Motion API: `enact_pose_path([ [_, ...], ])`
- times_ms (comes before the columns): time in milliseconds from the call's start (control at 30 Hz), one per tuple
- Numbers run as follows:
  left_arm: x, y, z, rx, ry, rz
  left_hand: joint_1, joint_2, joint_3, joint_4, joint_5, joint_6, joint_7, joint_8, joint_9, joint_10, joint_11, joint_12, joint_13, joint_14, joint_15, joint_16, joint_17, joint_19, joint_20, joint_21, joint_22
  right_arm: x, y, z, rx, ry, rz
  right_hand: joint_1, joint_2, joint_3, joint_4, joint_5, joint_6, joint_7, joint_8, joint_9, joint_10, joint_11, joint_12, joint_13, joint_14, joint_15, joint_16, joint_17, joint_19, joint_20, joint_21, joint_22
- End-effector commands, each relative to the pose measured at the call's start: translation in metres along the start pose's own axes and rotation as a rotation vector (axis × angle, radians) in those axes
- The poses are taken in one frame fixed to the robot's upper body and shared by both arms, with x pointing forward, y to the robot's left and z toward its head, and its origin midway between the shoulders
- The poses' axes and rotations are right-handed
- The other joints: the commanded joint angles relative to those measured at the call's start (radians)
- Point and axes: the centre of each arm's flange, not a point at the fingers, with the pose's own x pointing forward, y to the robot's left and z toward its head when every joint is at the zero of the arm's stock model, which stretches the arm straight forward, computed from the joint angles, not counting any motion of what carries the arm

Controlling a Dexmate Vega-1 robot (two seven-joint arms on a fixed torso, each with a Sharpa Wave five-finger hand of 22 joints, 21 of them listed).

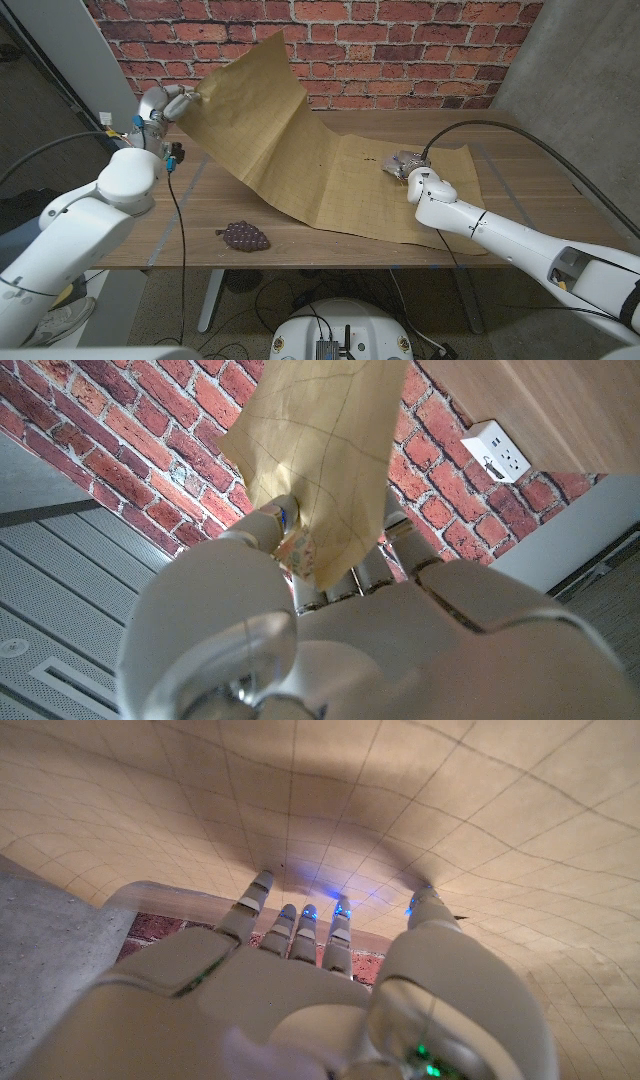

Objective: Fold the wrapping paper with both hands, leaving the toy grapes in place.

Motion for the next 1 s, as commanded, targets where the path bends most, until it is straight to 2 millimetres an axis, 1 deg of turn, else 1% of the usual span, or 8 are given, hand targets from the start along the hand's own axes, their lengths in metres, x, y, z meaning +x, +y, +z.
enact_pose_path([
  [33,0.002,0.002,0.022,0.005,-0.092,0.019,0.002,-0.012,-0.001,-0.006,0.007,0.048,0.015,0.056,0.036,0.005,-0.003,0.003,0.004,0.013,-0.018,-0.005,0.001,0.004,-0.008,0.008,0.002,0.005,0.012,0.022,-0.063,-0.034,0.044,0.004,0.000,0.009,-0.003,-0.006,0.005,-0.003,-0.004,0.003,0.008,-0.004,0.001,0.005,0.014,-0.001,-0.004,0.001,0.017,-0.006,0.007,0.002],
  [200,0.009,-0.007,0.031,-0.005,-0.129,-0.018,0.000,-0.012,-0.002,-0.006,0.009,0.049,0.011,0.057,0.038,0.008,-0.001,0.004,0.007,0.015,-0.021,-0.004,0.002,0.003,-0.009,0.010,0.002,0.005,0.012,0.038,-0.081,-0.089,0.040,0.006,-0.002,0.011,-0.006,-0.006,0.001,-0.004,-0.005,0.003,0.008,-0.005,0.000,0.005,0.015,-0.003,-0.005,0.000,0.023,-0.014,0.008,0.002],
  [300,0.016,-0.015,0.037,-0.011,-0.144,-0.059,-0.001,-0.013,-0.002,-0.006,0.011,0.049,0.011,0.058,0.039,0.009,-0.005,0.004,0.010,0.017,-0.024,-0.005,0.002,0.002,-0.010,0.012,0.002,0.006,0.011,0.046,-0.084,-0.114,0.036,0.006,-0.002,0.012,-0.006,-0.007,0.000,-0.004,-0.006,0.004,0.007,-0.006,0.000,0.005,0.016,-0.004,-0.005,0.000,0.027,-0.017,0.009,0.002],
  [433,0.025,-0.030,0.043,-0.013,-0.153,-0.134,-0.002,-0.014,-0.002,-0.008,0.013,0.051,0.009,0.059,0.040,0.007,-0.007,0.003,0.013,0.016,-0.025,-0.006,0.001,0.003,-0.012,0.014,0.002,0.006,0.010,0.054,-0.087,-0.142,0.032,0.005,-0.003,0.012,-0.006,-0.007,-0.001,-0.004,-0.006,0.004,0.008,-0.006,0.000,0.005,0.017,-0.004,-0.005,0.001,0.030,-0.019,0.009,0.002],
  [567,0.033,-0.044,0.049,-0.019,-0.183,-0.199,-0.002,-0.014,-0.003,-0.009,0.015,0.051,0.012,0.058,0.039,0.002,-0.007,0.000,0.016,0.013,-0.023,-0.007,0.003,0.001,-0.014,0.016,0.002,0.006,0.010,0.060,-0.089,-0.166,0.032,0.005,-0.003,0.013,-0.007,-0.007,-0.002,-0.004,-0.007,0.004,0.007,-0.007,-0.001,0.005,0.018,-0.004,-0.005,0.001,0.034,-0.022,0.009,0.002],
  [833,0.044,-0.069,0.063,-0.061,-0.248,-0.300,-0.004,-0.012,-0.006,-0.009,0.017,0.050,0.009,0.057,0.039,0.001,-0.006,-0.001,0.021,0.009,-0.023,-0.007,0.005,-0.005,-0.016,0.017,0.002,0.004,0.011,0.068,-0.092,-0.200,0.034,0.003,-0.003,0.014,-0.006,-0.008,-0.002,-0.005,-0.007,0.004,0.009,-0.008,-0.001,0.005,0.019,-0.005,-0.006,0.002,0.036,-0.024,0.008,0.002],
  [1000,0.049,-0.084,0.061,-0.083,-0.228,-0.360,-0.004,-0.012,-0.007,-0.011,0.019,0.049,0.009,0.056,0.038,-0.003,-0.007,-0.003,0.025,0.006,-0.027,-0.009,0.005,-0.009,-0.018,0.018,0.002,0.002,0.010,0.068,-0.083,-0.209,0.031,0.003,-0.003,0.016,-0.007,-0.008,-0.002,-0.005,-0.007,0.004,0.008,-0.005,-0.001,0.005,0.022,-0.004,-0.005,0.002,0.038,-0.023,0.007,0.002],
])
